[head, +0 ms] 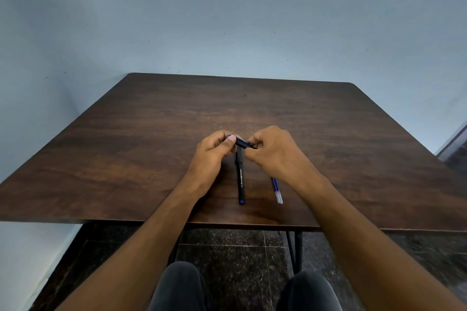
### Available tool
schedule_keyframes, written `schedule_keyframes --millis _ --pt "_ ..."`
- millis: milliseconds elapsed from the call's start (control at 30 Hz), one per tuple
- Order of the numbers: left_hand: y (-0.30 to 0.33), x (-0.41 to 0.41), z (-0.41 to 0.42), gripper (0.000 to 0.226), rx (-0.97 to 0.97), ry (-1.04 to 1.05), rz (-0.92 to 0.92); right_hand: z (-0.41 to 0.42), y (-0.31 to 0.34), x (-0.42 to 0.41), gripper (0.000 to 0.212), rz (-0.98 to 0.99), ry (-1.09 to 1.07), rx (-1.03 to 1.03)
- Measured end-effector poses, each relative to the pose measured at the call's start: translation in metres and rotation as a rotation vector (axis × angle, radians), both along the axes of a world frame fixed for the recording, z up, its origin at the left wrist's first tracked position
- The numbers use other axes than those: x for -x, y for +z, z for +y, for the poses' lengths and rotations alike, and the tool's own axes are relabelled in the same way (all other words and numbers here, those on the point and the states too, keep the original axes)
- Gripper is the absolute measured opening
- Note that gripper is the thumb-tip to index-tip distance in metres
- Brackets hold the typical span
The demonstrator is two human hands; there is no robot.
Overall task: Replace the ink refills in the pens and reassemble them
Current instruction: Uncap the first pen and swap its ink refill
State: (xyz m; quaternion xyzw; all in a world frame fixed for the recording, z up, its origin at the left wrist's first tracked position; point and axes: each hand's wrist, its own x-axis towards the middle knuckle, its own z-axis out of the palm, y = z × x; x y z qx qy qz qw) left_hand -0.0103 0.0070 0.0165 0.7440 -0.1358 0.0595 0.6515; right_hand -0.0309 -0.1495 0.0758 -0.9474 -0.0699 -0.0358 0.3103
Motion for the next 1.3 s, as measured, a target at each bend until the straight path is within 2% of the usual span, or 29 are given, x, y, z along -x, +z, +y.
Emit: schedule_keyframes --millis 100,233,400,600,800,933,1033,1167,1233,1300 --pt "0.0 0.002 0.0 0.026 -0.048 -0.005 -0.044 -0.004 -0.001 -0.001 0.035 0.058 0.035 -0.091" --pt "0.002 0.005 0.0 0.032 -0.046 -0.01 -0.083 -0.009 -0.003 -0.004 0.031 0.176 0.093 -0.257" --pt "0.004 0.008 -0.002 0.031 -0.094 0.022 -0.12 -0.01 -0.008 -0.009 0.025 0.16 0.084 -0.395" --pt "0.003 0.006 -0.002 0.027 -0.091 0.038 -0.12 -0.008 -0.016 -0.007 0.032 0.072 0.084 -0.393" --pt "0.002 0.005 -0.002 0.027 -0.082 0.055 -0.128 -0.003 -0.015 0.002 0.026 0.085 0.075 -0.413" --pt "0.006 0.007 -0.005 0.03 -0.112 0.132 -0.179 -0.003 -0.005 0.007 0.046 0.16 0.042 -0.378" --pt "0.007 0.008 -0.004 0.035 -0.185 0.201 -0.214 -0.006 0.002 0.012 0.048 0.207 0.048 -0.333" --pt "0.009 0.004 0.005 0.036 -0.296 0.33 -0.171 -0.011 0.007 0.018 0.036 0.27 0.06 -0.29" --pt "0.01 -0.002 0.011 0.038 -0.338 0.381 -0.103 -0.01 0.007 0.022 0.031 0.295 0.056 -0.329" --pt "0.009 -0.008 0.018 0.038 -0.504 0.397 -0.051 -0.009 0.004 0.025 0.033 0.29 0.038 -0.398"
